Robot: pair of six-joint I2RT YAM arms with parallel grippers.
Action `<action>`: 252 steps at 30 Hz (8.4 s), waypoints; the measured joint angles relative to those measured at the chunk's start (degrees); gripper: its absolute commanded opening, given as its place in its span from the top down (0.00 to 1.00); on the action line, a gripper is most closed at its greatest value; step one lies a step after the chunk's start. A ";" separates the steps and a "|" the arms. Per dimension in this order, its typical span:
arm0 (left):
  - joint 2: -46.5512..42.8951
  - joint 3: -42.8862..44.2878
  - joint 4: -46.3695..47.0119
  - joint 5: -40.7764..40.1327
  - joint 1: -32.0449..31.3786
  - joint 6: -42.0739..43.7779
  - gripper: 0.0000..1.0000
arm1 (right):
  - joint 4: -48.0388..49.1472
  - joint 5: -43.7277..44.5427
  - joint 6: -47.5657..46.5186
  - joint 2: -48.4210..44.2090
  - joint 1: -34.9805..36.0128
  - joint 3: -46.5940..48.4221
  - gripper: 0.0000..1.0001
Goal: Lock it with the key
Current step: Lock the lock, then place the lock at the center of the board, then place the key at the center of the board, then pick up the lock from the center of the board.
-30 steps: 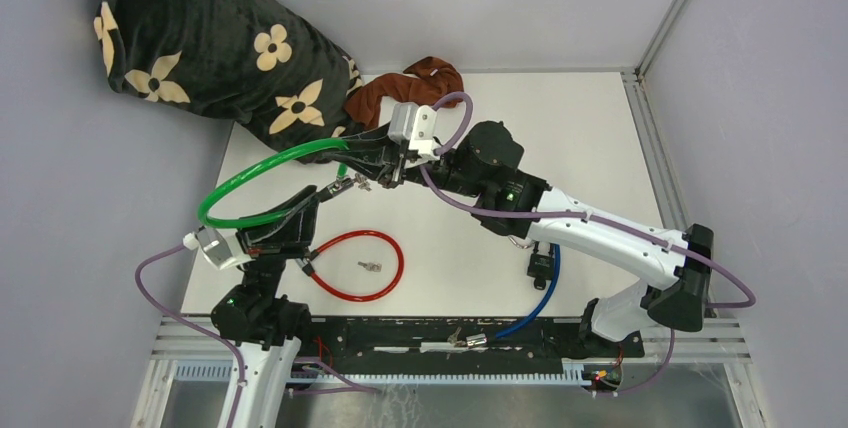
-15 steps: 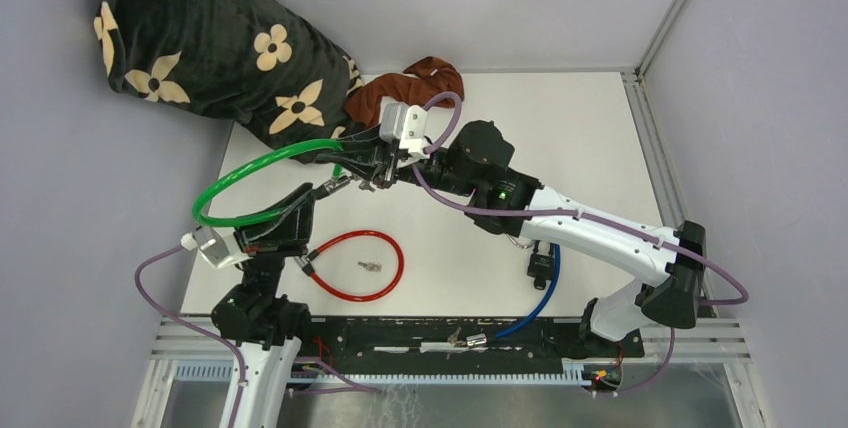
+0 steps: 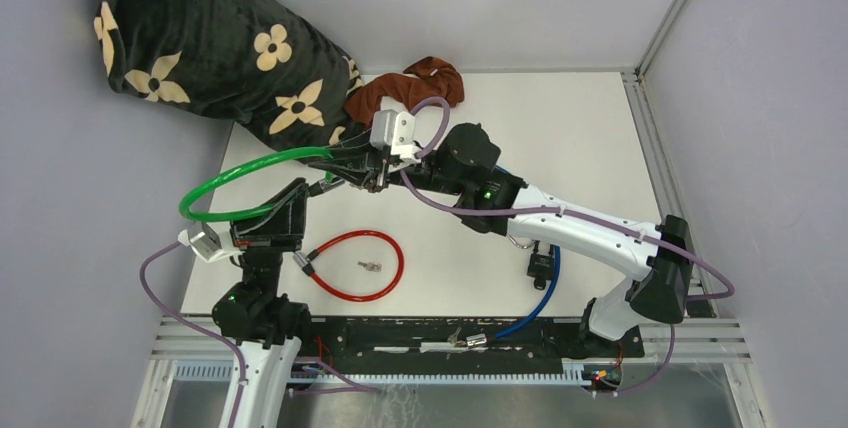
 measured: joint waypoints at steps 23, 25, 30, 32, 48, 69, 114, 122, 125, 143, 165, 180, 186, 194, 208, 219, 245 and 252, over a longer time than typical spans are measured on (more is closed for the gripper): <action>-0.61 0.46 2.47 1.95 0.37 9.22 0.98 | -1.49 -7.50 -2.14 0.07 0.33 -1.62 0.52; -0.61 0.52 2.89 2.78 0.37 9.73 0.98 | -2.80 -8.63 -2.73 0.07 0.22 -1.62 0.47; -0.72 1.27 1.90 3.10 0.37 8.83 0.98 | -5.95 -11.89 -3.69 0.07 -0.70 -1.62 0.35; -0.94 1.51 0.90 2.97 0.37 7.72 0.98 | -8.07 -13.49 -4.17 0.07 -1.25 -1.29 0.32; -0.98 1.60 -0.46 2.95 0.35 6.29 0.98 | -31.76 -26.25 -5.81 -0.09 -11.74 6.14 0.33; -0.98 1.64 -0.44 3.17 0.37 6.25 0.98 | -44.81 -27.15 -5.81 8.07 -12.09 17.05 0.88; 0.15 2.67 -7.45 1.66 0.26 7.28 0.98 | -8.63 -11.65 -24.15 -14.75 -16.41 -32.37 1.00; 0.11 2.69 -11.43 2.99 0.26 15.50 0.98 | -8.79 -9.29 -21.00 -18.34 -18.80 -38.56 1.00; 1.27 3.19 -18.23 6.80 0.24 27.17 0.98 | -8.87 -6.36 -19.93 -20.70 -19.23 -40.28 1.00; 32.22 6.56 -39.74 8.22 -2.99 99.76 0.98 | -15.30 9.27 -18.69 -40.54 -19.43 -52.46 1.00; 51.89 6.60 -49.27 8.63 -4.79 151.73 0.00 | -6.95 3.28 -6.34 -18.60 -18.67 -50.73 1.00; 38.71 22.32 -86.53 16.41 -4.79 150.18 0.00 | -17.46 3.48 3.30 21.07 -13.35 -17.09 0.51; 37.73 25.53 -86.53 24.48 -4.79 131.16 0.03 | -30.53 5.60 -5.60 12.98 -13.35 -19.23 0.39; 35.54 25.51 -82.75 34.25 -5.20 102.66 0.08 | -40.65 18.51 -4.90 -11.21 -28.02 -31.08 0.34; 29.68 25.00 -78.27 37.51 -5.53 89.33 0.10 | -44.83 23.56 0.59 -5.20 -54.66 -40.85 0.44; 29.99 23.89 -75.60 36.92 -5.70 87.86 0.23 | -44.68 19.58 0.63 -1.77 -54.23 -40.28 1.00; 72.50 26.36 -32.96 16.57 -50.99 41.55 0.07 | -40.70 1.70 10.54 -35.17 -52.35 -47.52 1.00; 93.44 38.51 -21.49 11.45 -59.23 40.50 0.00 | -38.62 -0.63 14.78 -38.86 -52.35 -50.38 1.00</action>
